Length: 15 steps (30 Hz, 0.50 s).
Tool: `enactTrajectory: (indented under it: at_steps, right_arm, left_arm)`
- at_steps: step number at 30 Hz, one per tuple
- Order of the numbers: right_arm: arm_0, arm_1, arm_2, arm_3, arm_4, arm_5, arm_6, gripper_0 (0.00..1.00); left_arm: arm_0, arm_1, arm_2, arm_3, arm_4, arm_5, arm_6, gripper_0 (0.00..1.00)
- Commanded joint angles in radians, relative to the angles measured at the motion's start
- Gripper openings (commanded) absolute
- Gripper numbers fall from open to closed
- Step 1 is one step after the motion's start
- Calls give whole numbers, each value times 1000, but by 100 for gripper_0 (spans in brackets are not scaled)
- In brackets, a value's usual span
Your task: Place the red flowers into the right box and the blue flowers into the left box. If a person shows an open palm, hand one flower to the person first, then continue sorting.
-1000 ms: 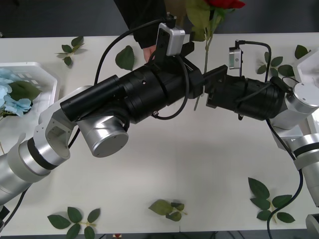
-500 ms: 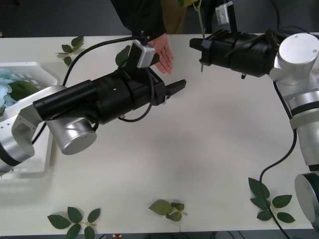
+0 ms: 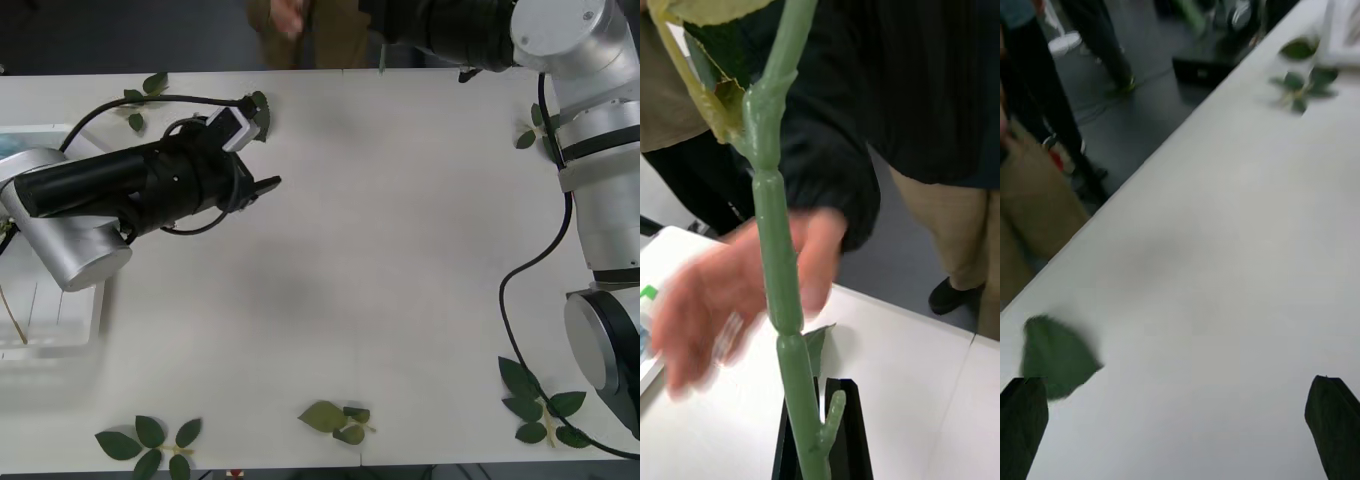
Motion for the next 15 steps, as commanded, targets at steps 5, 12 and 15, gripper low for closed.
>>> enactTrajectory:
  at_steps: [5,12,15]
  right_arm:
    - [-51,21,103,-317,306,158,-458,0]
    - [-48,57,137,-515,539,367,-677,0]
    - [-42,59,173,-555,591,407,-764,0]
  left_arm:
    - [220,-51,347,-137,83,448,-269,100]
    - [268,-262,714,-162,292,1097,-505,100]
    - [268,-377,857,-159,370,1327,-549,100]
